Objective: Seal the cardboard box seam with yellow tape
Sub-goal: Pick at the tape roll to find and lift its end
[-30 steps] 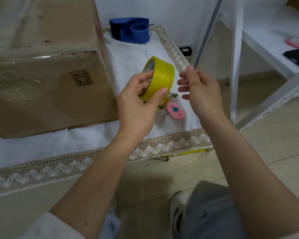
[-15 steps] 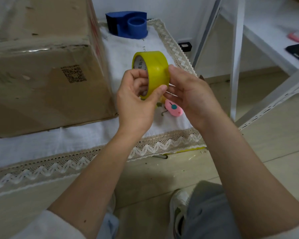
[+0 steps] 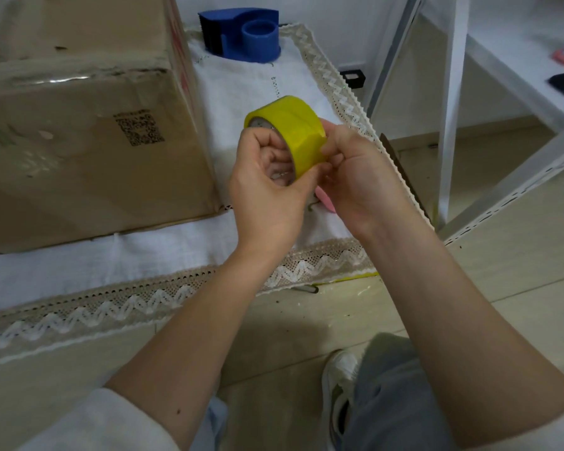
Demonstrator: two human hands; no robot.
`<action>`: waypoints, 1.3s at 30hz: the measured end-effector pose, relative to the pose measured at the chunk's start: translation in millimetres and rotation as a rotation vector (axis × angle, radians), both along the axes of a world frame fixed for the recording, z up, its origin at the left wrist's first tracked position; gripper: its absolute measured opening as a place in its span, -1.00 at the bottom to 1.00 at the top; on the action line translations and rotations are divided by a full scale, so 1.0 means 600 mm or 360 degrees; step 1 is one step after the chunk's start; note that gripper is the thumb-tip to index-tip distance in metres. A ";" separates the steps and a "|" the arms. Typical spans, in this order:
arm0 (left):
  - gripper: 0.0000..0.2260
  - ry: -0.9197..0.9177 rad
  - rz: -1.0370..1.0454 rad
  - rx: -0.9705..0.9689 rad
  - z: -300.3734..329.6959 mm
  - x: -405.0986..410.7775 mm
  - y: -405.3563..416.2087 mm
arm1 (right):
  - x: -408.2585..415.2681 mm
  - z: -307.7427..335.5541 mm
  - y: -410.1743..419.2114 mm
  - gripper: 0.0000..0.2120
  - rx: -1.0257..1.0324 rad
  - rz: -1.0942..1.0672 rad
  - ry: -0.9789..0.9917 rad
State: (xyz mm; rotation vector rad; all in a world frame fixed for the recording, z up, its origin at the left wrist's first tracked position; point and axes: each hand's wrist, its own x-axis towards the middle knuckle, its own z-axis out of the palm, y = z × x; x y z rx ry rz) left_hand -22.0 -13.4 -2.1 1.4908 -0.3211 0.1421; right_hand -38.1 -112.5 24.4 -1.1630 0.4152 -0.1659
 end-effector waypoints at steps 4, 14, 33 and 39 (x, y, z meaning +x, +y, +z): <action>-0.56 0.0027 0.0011 -0.0026 0.003 0.005 0.000 | -0.004 0.000 -0.001 -0.51 -0.0138 0.0032 0.0017; -0.61 0.0080 -0.0014 -0.0102 0.007 0.017 0.010 | -0.025 -0.001 -0.010 -0.67 -0.1245 -0.0184 -0.0399; -0.61 0.0008 -0.0037 0.0070 0.002 0.018 0.015 | -0.019 -0.011 -0.018 -0.89 -0.1678 -0.0228 -0.0623; -0.58 -0.0009 -0.0052 0.0117 0.004 0.019 0.017 | -0.017 -0.016 -0.025 -0.88 -0.1836 -0.0314 -0.0727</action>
